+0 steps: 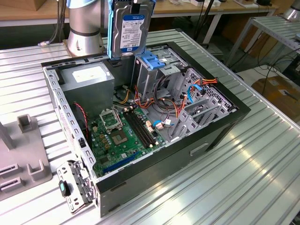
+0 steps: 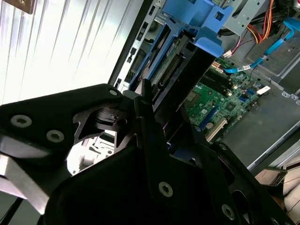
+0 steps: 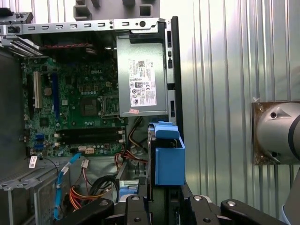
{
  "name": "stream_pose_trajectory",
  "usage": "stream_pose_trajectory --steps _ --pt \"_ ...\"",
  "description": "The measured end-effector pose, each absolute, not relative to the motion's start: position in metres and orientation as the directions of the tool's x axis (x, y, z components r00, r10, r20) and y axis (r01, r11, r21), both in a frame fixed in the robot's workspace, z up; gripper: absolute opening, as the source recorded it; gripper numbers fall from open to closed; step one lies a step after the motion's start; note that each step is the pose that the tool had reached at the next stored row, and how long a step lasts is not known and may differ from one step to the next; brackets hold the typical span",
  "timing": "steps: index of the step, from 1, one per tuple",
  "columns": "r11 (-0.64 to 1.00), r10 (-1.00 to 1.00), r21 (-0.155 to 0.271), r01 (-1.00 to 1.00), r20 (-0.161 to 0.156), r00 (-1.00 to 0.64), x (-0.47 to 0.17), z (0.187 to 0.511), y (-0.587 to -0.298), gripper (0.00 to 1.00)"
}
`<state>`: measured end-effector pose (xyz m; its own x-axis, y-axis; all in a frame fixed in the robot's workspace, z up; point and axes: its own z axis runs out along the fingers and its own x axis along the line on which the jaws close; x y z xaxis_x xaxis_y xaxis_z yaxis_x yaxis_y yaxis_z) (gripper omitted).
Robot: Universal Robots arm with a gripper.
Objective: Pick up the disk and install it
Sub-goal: 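Pick up the disk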
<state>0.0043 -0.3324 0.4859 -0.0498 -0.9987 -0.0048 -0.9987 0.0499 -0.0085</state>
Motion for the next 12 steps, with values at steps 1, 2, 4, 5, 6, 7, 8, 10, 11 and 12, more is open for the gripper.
stream_pose_trajectory --steps 1,2,4,5,6,7,8,10,11,12 --pt "0.050 -0.999 -0.009 -0.999 -0.005 -0.050 0.0046 0.4859 -0.3323 0.35" --pt "0.050 -0.999 -0.008 -0.999 -0.005 -0.050 0.0050 0.4859 -0.3323 0.35" --pt "0.050 -0.999 -0.008 -0.999 -0.005 -0.050 0.0062 0.4859 -0.3323 0.35" --pt "0.050 -0.999 -0.009 -0.999 -0.005 -0.050 0.0075 0.4859 -0.3324 0.35" --pt "0.050 -0.999 -0.008 -0.999 -0.005 -0.050 0.0087 0.4859 -0.3323 0.35" --pt "0.050 -0.999 -0.009 -0.999 -0.005 -0.050 0.0092 0.4858 -0.3324 0.35" --pt "0.050 -0.999 -0.008 -0.999 -0.005 -0.050 0.0092 0.4858 -0.3324 0.35" --pt "0.050 -0.999 -0.008 -0.999 -0.005 -0.050 0.0093 0.4859 -0.3324 0.35" --pt "0.050 -0.999 -0.008 -0.999 -0.005 -0.050 0.0093 0.4858 -0.3324 0.35" --pt "0.050 -0.999 -0.008 -0.999 -0.005 -0.050 0.0097 0.4858 -0.3324 0.35"
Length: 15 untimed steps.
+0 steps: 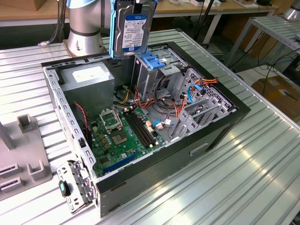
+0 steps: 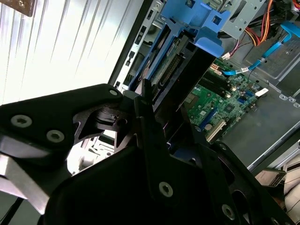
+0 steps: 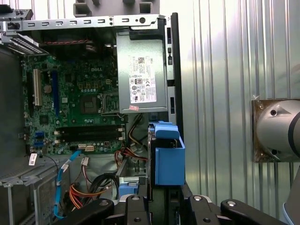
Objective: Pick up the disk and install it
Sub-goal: 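Pick up the disk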
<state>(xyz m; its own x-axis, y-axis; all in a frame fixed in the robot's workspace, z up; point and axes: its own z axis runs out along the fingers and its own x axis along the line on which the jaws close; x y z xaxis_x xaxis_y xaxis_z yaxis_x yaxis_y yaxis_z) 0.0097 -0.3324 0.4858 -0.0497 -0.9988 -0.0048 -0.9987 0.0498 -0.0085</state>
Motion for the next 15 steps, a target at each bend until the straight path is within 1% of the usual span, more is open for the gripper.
stream_pose_trajectory --steps 10,15 --pt "0.050 -0.999 -0.009 -0.999 -0.005 -0.050 0.033 0.485 -0.332 0.35" --pt "0.050 -0.999 -0.008 -0.999 -0.005 -0.050 0.035 0.485 -0.332 0.35"
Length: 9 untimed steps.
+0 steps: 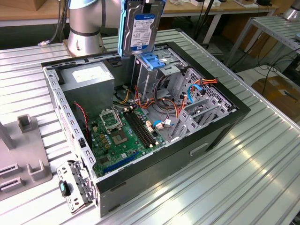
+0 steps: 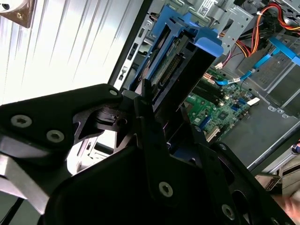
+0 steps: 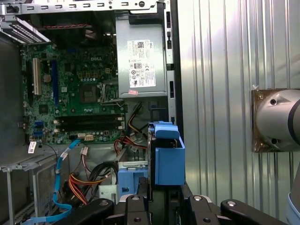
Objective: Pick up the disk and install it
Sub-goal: 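Pick up the disk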
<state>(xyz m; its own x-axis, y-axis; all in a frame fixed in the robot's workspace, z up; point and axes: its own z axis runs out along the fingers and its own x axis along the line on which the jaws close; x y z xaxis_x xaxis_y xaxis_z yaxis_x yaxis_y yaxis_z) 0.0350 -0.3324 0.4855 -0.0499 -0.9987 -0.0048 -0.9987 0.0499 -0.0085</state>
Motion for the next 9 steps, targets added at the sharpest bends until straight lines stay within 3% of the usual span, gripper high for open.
stream_pose_trajectory --steps 9 --pt "0.050 -0.999 -0.009 -0.999 -0.005 -0.050 0.0355 0.4855 -0.3353 0.35"
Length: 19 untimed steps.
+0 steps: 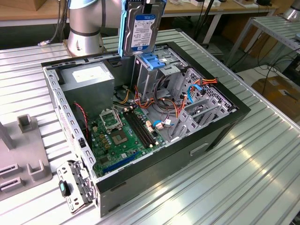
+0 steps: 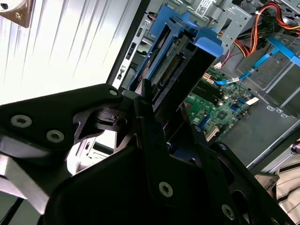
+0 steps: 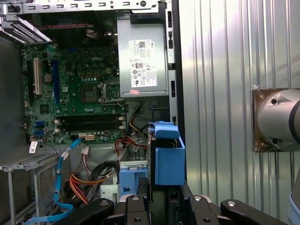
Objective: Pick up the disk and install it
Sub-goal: 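Pick up the disk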
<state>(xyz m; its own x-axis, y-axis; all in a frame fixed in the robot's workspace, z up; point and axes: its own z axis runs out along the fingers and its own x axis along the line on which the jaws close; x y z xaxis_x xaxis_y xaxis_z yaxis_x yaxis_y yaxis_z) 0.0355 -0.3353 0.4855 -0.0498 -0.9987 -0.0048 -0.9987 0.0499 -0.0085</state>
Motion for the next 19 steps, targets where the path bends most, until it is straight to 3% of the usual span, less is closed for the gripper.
stream_pose_trajectory --steps 19 --pt "0.050 -0.999 -0.008 -0.999 -0.005 -0.050 0.0356 0.4855 -0.3378 0.35"
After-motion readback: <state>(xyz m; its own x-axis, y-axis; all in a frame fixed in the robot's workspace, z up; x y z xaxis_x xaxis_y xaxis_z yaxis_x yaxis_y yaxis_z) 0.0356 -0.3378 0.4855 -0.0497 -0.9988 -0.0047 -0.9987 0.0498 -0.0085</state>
